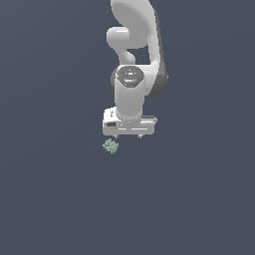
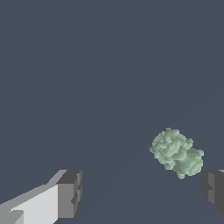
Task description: Pick up the object and move it to a goal position.
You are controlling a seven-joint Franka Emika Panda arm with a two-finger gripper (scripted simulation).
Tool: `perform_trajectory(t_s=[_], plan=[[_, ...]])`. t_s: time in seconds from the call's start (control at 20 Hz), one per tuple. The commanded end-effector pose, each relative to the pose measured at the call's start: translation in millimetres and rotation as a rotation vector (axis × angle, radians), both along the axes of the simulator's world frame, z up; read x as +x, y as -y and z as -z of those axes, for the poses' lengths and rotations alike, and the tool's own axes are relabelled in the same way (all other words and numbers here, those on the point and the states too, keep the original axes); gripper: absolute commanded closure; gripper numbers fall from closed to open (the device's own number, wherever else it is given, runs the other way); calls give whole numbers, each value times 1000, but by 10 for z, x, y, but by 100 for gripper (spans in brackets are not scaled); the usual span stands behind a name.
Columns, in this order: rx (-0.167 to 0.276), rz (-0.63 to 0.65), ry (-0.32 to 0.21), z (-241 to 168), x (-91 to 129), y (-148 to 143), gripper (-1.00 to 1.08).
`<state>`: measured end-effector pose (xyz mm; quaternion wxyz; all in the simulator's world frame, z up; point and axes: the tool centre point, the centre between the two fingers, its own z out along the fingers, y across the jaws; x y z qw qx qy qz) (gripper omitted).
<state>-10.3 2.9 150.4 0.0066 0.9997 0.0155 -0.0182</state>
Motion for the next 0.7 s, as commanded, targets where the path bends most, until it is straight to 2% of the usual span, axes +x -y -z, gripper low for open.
perform_trajectory(t_s=[0.0,0.4,0.65], plan=[[0,0,0,0,0,0,-92],[1,-37,39,-228,118,-86,-92],[1,-39,39,-230,119,-85,-92]])
